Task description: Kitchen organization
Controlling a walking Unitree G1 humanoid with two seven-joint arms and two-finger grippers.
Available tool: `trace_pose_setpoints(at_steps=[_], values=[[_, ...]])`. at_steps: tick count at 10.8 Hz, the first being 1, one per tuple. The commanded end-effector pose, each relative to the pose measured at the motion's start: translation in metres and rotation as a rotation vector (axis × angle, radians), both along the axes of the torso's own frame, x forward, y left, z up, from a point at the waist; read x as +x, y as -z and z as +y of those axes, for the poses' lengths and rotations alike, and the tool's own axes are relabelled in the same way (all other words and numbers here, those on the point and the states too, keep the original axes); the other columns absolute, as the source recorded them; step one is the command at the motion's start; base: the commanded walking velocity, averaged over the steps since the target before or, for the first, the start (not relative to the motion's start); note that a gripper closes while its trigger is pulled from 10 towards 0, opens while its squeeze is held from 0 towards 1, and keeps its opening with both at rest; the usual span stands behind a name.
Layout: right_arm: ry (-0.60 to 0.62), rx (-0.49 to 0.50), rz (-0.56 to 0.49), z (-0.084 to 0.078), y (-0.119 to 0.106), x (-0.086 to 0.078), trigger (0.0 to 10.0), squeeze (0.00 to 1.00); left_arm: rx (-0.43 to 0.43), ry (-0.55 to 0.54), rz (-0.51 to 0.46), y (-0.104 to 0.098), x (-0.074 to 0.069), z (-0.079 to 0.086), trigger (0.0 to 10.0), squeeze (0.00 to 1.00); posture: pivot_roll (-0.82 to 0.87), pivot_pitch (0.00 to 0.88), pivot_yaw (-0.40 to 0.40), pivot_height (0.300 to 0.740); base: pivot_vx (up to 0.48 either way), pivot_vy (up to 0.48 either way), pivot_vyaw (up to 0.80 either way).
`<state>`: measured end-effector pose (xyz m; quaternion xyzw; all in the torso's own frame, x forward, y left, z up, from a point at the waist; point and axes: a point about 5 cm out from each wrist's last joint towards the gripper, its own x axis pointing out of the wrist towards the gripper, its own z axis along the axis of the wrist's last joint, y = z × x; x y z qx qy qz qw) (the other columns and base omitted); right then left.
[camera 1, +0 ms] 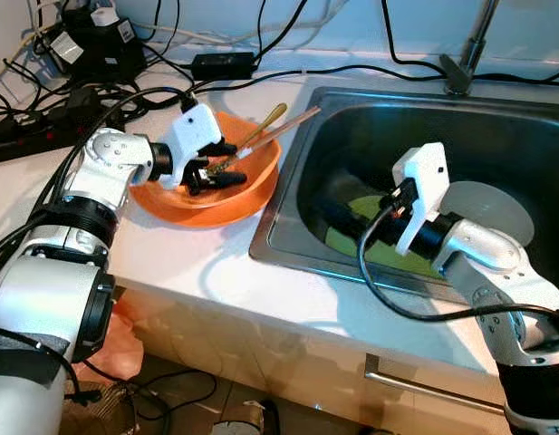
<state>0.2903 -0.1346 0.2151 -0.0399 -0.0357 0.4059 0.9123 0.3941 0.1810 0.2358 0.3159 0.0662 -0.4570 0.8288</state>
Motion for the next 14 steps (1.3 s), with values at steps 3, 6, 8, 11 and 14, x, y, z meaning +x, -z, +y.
trace_pose_setpoints(at_steps=[3, 6, 8, 11, 14], values=[[-0.03, -0.009, 0.005, 0.0034, 0.0001, -0.0061, 10.0, 0.0, 0.042, 0.015, 0.025, -0.0027, -0.0001, 0.0012, 6.9, 0.0, 0.04, 0.114, 0.167, 0.74, 0.0, 0.0, 0.0], [-0.026, -0.001, 0.01, 0.005, 0.0022, -0.0075, 10.0, 0.0, 0.049, 0.008, 0.04, -0.0019, -0.0006, 0.0049, 1.3, 0.0, 0.05, 0.116, 0.171, 0.74, 0.0, 0.0, 0.0], [-0.023, 0.001, 0.009, 0.0056, 0.0028, -0.0072, 10.0, 0.0, 0.049, 0.006, 0.041, -0.0028, -0.0005, 0.0055, 0.0, 0.0, 0.05, 0.115, 0.173, 0.74, 0.0, 0.0, 0.0], [-0.022, -0.001, 0.01, 0.0061, 0.0035, -0.007, 10.0, 0.0, 0.047, 0.003, 0.042, -0.003, -0.0005, 0.0062, 0.0, 0.0, 0.05, 0.115, 0.171, 0.74, 0.0, 0.0, 0.0], [-0.023, 0.001, 0.01, 0.0059, 0.0038, -0.0064, 10.0, 0.0, 0.039, -0.005, 0.029, -0.0057, 0.0001, 0.007, 0.0, 0.0, 0.05, 0.114, 0.171, 0.74, 0.0, 0.0, 0.0]])
